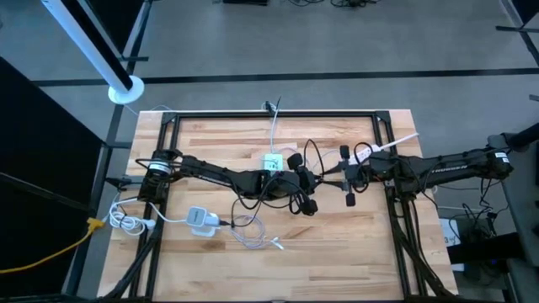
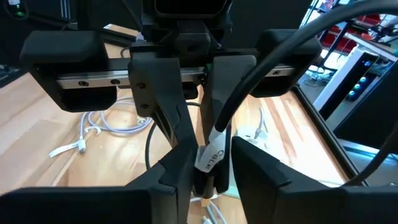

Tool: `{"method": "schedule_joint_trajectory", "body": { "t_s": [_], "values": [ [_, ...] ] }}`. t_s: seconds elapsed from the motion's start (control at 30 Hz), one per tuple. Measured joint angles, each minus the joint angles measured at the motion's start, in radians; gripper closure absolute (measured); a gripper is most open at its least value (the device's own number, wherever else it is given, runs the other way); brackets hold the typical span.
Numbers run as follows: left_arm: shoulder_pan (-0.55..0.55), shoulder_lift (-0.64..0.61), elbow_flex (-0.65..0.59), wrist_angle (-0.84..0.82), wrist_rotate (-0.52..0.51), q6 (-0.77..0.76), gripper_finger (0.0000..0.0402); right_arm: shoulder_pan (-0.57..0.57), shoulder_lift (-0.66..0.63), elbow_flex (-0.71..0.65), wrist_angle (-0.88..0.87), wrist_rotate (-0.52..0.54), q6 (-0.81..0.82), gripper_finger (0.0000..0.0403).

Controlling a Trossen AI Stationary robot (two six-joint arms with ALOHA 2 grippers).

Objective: Insert USB
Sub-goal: Insert the black charger cable into the top right white outlet

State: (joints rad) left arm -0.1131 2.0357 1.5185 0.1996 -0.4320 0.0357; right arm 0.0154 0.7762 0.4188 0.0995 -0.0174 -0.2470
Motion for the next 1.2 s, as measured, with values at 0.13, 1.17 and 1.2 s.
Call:
{"method": "schedule_joint_trajectory", "body": {
  "t_s": [0.13, 1.17, 1.2],
  "values": [
    [0.000, 0.000, 0.000, -0.002, -0.002, 0.000, 0.0379, 0.000, 0.000, 0.000, 0.005, -0.005, -0.011, 0.0366],
    [-0.211, -0.155, 0.004, -0.741, -0.387, -0.409, 0.0188, 0.000, -0.284, -0.160, -0.211, 0.787, 0.303, 0.0401],
    [-0.231, -0.155, 0.003, -0.750, -0.411, -0.422, 0.0190, 0.000, -0.306, -0.179, -0.223, 0.832, 0.327, 0.0401]
  ]
}}
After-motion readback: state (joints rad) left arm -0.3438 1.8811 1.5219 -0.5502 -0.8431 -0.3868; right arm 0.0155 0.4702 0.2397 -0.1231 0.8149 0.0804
